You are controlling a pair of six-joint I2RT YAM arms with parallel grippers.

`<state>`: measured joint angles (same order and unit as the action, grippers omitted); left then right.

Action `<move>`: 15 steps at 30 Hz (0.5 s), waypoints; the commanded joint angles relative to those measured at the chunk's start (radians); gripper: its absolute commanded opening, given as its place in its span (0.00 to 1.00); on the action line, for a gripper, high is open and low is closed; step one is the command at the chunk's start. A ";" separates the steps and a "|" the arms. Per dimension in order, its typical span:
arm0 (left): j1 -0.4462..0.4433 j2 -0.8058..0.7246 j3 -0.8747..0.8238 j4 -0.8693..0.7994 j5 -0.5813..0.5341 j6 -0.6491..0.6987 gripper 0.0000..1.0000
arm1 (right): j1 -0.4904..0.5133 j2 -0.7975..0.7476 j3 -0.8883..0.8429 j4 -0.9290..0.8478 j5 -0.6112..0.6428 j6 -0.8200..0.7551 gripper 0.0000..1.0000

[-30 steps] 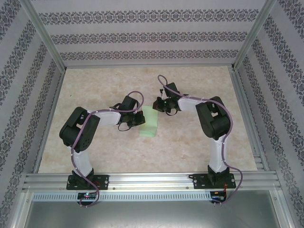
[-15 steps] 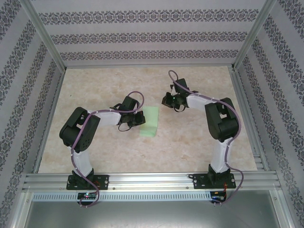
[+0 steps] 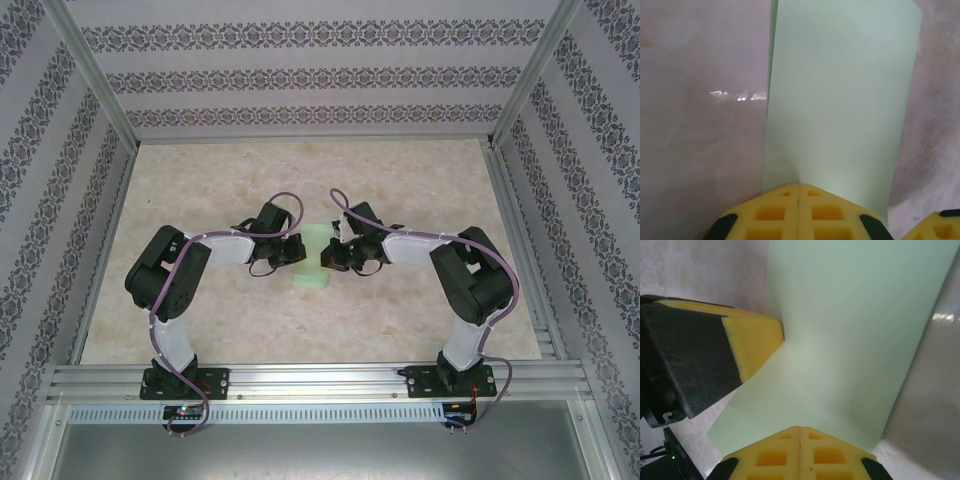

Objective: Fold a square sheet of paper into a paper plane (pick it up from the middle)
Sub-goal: Fold the square sheet of paper in half at the center of the table.

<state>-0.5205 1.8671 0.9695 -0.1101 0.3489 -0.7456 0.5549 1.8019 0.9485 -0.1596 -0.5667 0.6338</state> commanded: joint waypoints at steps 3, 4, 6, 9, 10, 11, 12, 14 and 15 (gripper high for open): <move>-0.021 0.108 -0.074 -0.183 -0.132 -0.014 0.01 | 0.021 0.018 0.016 0.025 -0.043 -0.001 0.00; -0.024 0.109 -0.075 -0.183 -0.132 -0.016 0.01 | 0.023 0.025 0.020 0.020 -0.045 -0.003 0.00; -0.024 0.110 -0.073 -0.184 -0.132 -0.016 0.01 | 0.024 0.038 0.027 0.011 -0.052 -0.011 0.01; -0.025 0.110 -0.072 -0.184 -0.132 -0.020 0.00 | 0.024 0.052 0.030 -0.005 -0.062 -0.027 0.01; -0.025 0.110 -0.072 -0.184 -0.132 -0.020 0.01 | 0.025 0.055 0.031 -0.011 -0.062 -0.031 0.01; -0.025 0.111 -0.070 -0.185 -0.133 -0.020 0.01 | 0.024 0.058 0.029 -0.015 -0.063 -0.035 0.01; -0.026 0.110 -0.069 -0.185 -0.133 -0.021 0.01 | 0.024 0.060 0.026 -0.016 -0.066 -0.039 0.01; -0.028 0.110 -0.067 -0.185 -0.135 -0.021 0.01 | 0.024 0.063 0.021 -0.023 -0.064 -0.042 0.01; -0.028 0.111 -0.067 -0.185 -0.137 -0.023 0.00 | 0.024 0.065 0.020 -0.027 -0.064 -0.045 0.01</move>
<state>-0.5266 1.8671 0.9695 -0.1101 0.3340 -0.7616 0.5697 1.8530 0.9546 -0.1745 -0.6086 0.6205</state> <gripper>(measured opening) 0.054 0.048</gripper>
